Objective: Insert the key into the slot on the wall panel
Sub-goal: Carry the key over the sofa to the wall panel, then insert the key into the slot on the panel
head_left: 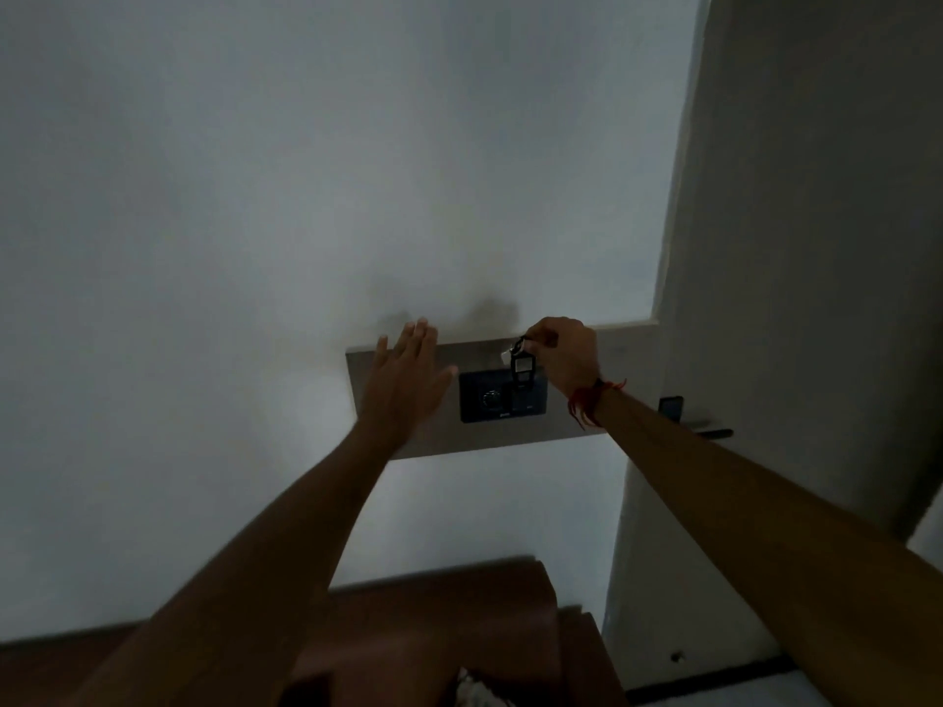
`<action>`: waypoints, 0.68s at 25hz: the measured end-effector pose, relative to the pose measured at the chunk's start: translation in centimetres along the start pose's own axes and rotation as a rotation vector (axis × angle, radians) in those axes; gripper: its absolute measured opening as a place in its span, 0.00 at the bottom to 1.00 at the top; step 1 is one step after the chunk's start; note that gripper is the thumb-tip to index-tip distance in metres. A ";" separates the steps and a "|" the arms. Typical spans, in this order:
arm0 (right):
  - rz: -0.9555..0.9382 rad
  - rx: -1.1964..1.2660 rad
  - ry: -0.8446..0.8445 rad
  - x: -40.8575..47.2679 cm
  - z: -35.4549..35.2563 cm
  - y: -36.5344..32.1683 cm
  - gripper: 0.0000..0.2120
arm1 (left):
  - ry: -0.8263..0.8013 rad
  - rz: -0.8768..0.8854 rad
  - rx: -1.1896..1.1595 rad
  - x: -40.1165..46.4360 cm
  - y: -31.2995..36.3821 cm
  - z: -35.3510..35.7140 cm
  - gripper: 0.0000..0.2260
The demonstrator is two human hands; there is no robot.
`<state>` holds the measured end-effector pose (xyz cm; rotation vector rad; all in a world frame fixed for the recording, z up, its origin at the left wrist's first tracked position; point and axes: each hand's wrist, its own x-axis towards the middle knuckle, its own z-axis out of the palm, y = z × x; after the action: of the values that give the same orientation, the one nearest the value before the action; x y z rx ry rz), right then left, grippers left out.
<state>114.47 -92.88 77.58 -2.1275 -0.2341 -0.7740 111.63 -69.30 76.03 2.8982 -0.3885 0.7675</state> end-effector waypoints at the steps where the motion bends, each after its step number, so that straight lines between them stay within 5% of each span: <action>1: -0.009 0.013 -0.007 0.7 0.2 0.9 0.02 | 0.000 -0.003 0.020 0.3 0.3 0.5 0.31; 17: -0.104 0.061 -0.129 3.6 2.1 6.2 0.01 | 0.034 -0.071 0.097 2.3 3.1 3.8 0.32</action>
<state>120.86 -95.49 74.75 -2.1227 -0.4348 -0.6812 114.52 -73.50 74.06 2.9656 -0.2505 0.8457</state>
